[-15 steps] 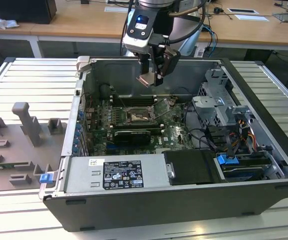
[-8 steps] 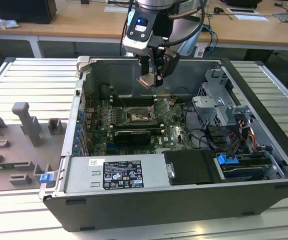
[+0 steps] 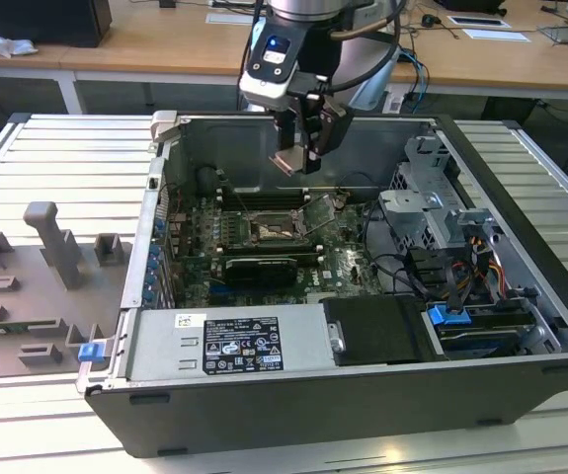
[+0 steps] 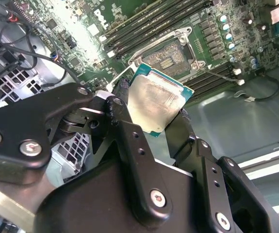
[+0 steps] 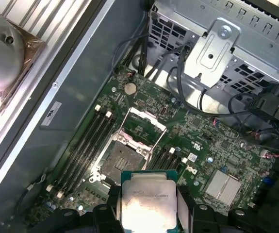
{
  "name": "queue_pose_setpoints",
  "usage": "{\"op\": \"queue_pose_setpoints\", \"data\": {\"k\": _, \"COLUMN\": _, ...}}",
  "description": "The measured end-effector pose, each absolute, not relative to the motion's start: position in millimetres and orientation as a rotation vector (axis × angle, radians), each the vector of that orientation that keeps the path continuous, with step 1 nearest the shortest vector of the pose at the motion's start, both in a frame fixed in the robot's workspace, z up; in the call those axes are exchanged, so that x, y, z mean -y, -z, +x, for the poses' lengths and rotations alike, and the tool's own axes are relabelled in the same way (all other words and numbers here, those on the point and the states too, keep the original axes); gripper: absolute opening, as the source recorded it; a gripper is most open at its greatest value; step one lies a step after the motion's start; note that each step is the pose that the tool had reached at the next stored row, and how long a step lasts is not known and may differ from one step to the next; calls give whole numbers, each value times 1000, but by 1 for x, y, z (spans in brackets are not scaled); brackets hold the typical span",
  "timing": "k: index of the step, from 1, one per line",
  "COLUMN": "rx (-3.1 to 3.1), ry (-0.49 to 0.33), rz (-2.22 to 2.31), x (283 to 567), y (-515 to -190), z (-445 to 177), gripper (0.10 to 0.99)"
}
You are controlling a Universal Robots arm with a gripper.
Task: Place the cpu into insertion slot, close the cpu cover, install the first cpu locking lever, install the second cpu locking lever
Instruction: 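Place the cpu into insertion slot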
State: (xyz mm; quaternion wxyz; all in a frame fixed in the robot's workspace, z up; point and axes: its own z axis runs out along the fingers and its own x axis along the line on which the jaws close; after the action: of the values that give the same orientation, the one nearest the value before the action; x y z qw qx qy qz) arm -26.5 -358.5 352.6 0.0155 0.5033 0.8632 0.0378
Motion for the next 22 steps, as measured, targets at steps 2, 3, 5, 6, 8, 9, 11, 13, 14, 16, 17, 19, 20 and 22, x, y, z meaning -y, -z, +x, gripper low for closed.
{"op": "queue_pose_setpoints", "data": {"k": 2, "rx": -2671, "ry": -116, "rz": 1588, "x": 358, "y": -352, "z": -26, "gripper": 545}}
{"op": "queue_pose_setpoints", "data": {"k": 3, "rx": -2664, "ry": -116, "rz": 1599, "x": 358, "y": -352, "z": -26, "gripper": 545}}
{"op": "queue_pose_setpoints", "data": {"k": 5, "rx": -2649, "ry": -115, "rz": 1623, "x": 358, "y": -351, "z": -26, "gripper": 545}}
{"op": "queue_pose_setpoints", "data": {"k": 6, "rx": -2640, "ry": -114, "rz": 1636, "x": 358, "y": -350, "z": -26, "gripper": 545}}
{"op": "queue_pose_setpoints", "data": {"k": 8, "rx": -2626, "ry": -113, "rz": 1657, "x": 358, "y": -349, "z": -26, "gripper": 545}}
{"op": "queue_pose_setpoints", "data": {"k": 9, "rx": -2620, "ry": -112, "rz": 1665, "x": 358, "y": -349, "z": -26, "gripper": 545}}
{"op": "queue_pose_setpoints", "data": {"k": 11, "rx": -2609, "ry": -111, "rz": 1681, "x": 358, "y": -348, "z": -26, "gripper": 545}}
{"op": "queue_pose_setpoints", "data": {"k": 13, "rx": -2599, "ry": -110, "rz": 1696, "x": 358, "y": -348, "z": -26, "gripper": 545}}
{"op": "queue_pose_setpoints", "data": {"k": 14, "rx": -2586, "ry": -109, "rz": 1713, "x": 359, "y": -347, "z": -26, "gripper": 545}}
{"op": "queue_pose_setpoints", "data": {"k": 16, "rx": -2577, "ry": -108, "rz": 1727, "x": 358, "y": -346, "z": -26, "gripper": 545}}
{"op": "queue_pose_setpoints", "data": {"k": 17, "rx": -2570, "ry": -107, "rz": 1736, "x": 358, "y": -345, "z": -26, "gripper": 545}}
{"op": "queue_pose_setpoints", "data": {"k": 19, "rx": -2557, "ry": -105, "rz": 1752, "x": 359, "y": -343, "z": -26, "gripper": 545}}
{"op": "queue_pose_setpoints", "data": {"k": 20, "rx": -2555, "ry": -104, "rz": 1756, "x": 358, "y": -342, "z": -26, "gripper": 545}}
{"op": "queue_pose_setpoints", "data": {"k": 22, "rx": -2549, "ry": -103, "rz": 1763, "x": 358, "y": -340, "z": -26, "gripper": 545}}
